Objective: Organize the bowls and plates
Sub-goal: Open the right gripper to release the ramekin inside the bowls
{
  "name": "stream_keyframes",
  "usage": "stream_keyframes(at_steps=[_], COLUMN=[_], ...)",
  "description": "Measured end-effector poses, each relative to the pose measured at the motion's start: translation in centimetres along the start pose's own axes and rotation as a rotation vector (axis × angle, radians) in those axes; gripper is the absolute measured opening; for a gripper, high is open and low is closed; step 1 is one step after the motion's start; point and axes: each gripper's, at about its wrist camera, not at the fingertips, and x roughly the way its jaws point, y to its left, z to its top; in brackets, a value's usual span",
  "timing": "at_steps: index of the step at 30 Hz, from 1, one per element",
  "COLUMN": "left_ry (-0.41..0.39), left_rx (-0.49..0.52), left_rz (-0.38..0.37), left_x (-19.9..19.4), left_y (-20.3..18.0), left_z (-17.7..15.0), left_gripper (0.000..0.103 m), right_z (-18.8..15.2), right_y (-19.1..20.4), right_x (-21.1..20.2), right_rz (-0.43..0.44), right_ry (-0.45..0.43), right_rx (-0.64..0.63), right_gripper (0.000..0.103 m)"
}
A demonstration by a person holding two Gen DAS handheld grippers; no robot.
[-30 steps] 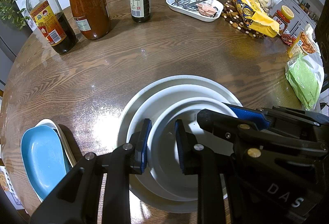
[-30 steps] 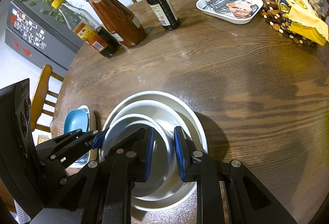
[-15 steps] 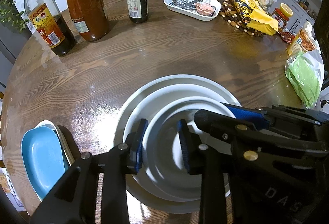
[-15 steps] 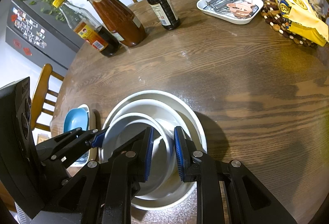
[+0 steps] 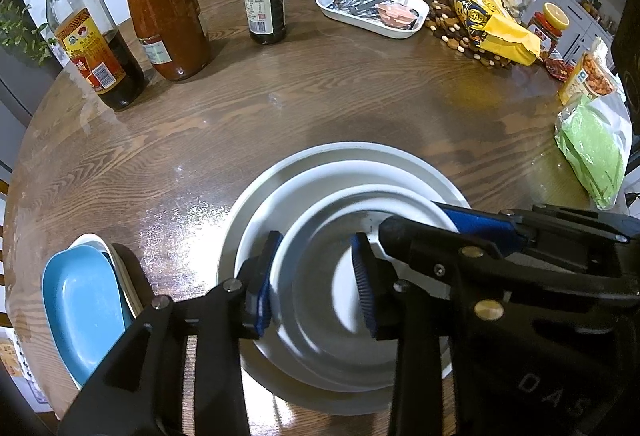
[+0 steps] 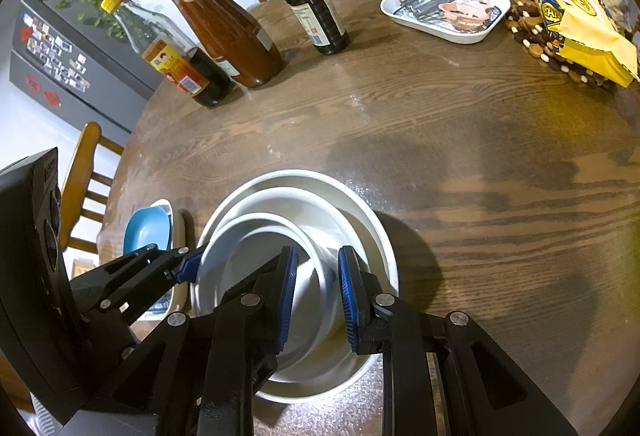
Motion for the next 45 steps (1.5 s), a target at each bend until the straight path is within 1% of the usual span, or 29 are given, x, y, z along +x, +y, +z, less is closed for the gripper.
stream_keyframes(at_steps=[2, 45], left_ry=[0.001, 0.003], left_rx=[0.002, 0.002], left_rz=[-0.003, 0.011], left_x=[0.02, 0.12], left_y=[-0.13, -0.45], left_z=[-0.04, -0.18], left_gripper=[0.04, 0.045], right_z=[-0.03, -0.18], right_y=[0.0, -0.19], right_x=[-0.02, -0.37], right_rz=[-0.002, -0.001], right_ry=[0.003, 0.016], right_rx=[-0.001, 0.002], right_gripper=[0.022, 0.022])
